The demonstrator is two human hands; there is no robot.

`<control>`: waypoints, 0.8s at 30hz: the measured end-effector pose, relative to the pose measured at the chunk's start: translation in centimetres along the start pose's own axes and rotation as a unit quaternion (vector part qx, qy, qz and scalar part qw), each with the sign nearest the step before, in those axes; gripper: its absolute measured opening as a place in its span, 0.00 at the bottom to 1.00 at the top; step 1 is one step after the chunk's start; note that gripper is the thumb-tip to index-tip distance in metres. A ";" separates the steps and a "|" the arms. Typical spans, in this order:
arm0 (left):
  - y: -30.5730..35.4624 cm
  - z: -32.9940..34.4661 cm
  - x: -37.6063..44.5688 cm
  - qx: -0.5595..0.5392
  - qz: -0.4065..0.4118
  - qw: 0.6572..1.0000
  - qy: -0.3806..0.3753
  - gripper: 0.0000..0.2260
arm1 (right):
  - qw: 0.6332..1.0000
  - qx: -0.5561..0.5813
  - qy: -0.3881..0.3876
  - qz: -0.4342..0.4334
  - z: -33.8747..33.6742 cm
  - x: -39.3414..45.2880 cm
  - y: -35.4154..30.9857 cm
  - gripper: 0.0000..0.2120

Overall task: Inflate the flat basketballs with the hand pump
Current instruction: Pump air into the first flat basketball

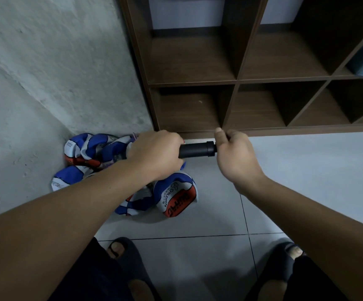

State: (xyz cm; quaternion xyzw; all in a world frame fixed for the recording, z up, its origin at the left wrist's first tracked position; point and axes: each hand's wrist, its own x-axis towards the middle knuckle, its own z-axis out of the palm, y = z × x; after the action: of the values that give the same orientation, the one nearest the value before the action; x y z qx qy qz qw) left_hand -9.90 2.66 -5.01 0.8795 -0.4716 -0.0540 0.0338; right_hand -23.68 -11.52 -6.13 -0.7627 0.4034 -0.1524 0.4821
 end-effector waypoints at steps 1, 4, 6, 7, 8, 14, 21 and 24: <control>0.0 0.2 0.0 0.001 0.002 1.000 0.000 0.06 | 1.000 -0.001 -0.004 0.004 0.1 0.1 0.2 0.23; -0.4 0.6 0.2 -0.001 0.006 1.000 -0.006 0.07 | 1.000 0.002 -0.024 0.009 0.2 0.6 0.6 0.23; -0.6 0.4 0.2 -0.010 0.004 1.000 -0.013 0.05 | 0.999 0.008 -0.040 0.015 0.0 1.1 0.5 0.22; -0.8 0.3 0.3 -0.015 0.002 1.000 -0.017 0.07 | 0.999 0.010 -0.042 0.020 -0.2 1.5 0.4 0.22; -1.2 0.1 0.5 -0.018 -0.001 1.000 -0.018 0.11 | 0.999 0.013 -0.035 0.025 -0.7 2.1 0.5 0.22; -4.6 -0.9 1.4 -0.011 -0.036 0.999 -0.024 0.16 | 0.989 0.078 0.054 0.117 -5.0 5.7 0.7 0.15; -2.8 -0.1 1.2 0.011 0.007 1.000 0.001 0.19 | 0.998 0.010 0.041 0.037 -2.1 2.2 0.8 0.20; -2.0 0.3 0.7 0.027 0.021 0.999 0.009 0.19 | 0.999 -0.001 0.008 0.032 -1.0 1.1 0.8 0.18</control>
State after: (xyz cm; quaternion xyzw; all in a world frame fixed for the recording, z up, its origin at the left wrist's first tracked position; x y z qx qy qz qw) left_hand -7.91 3.17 -5.61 0.8703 -0.4911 -0.0331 0.0157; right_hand -24.03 -13.16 -6.52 -0.7487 0.4316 -0.1430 0.4824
